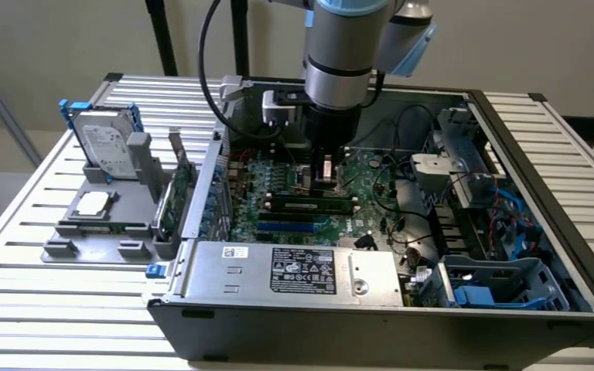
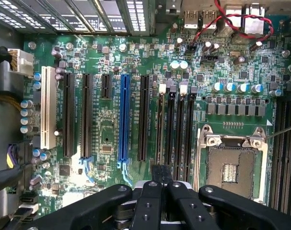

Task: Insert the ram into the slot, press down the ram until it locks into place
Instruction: 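Press down the ram until it locks into place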

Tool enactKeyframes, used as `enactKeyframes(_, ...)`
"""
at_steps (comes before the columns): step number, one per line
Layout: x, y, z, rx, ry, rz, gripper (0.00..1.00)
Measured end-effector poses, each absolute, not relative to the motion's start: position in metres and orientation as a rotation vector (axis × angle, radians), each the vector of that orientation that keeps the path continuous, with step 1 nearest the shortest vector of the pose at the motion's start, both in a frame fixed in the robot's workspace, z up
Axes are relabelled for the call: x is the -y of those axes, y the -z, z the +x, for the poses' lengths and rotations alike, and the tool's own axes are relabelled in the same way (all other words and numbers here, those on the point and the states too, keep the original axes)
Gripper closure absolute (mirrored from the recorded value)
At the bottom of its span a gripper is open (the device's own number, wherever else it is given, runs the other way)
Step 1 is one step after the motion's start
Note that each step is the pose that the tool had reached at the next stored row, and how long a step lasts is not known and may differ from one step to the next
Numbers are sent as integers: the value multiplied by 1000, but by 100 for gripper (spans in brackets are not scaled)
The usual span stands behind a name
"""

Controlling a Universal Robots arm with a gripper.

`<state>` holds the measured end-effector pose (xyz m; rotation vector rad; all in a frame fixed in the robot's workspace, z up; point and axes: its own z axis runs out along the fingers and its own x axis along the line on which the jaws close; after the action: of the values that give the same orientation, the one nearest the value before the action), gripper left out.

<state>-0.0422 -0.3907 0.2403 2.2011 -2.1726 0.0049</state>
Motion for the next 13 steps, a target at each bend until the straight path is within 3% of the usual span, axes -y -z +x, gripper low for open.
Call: enactKeyframes(13,390,-229,-43,2172,-6,2200,89)
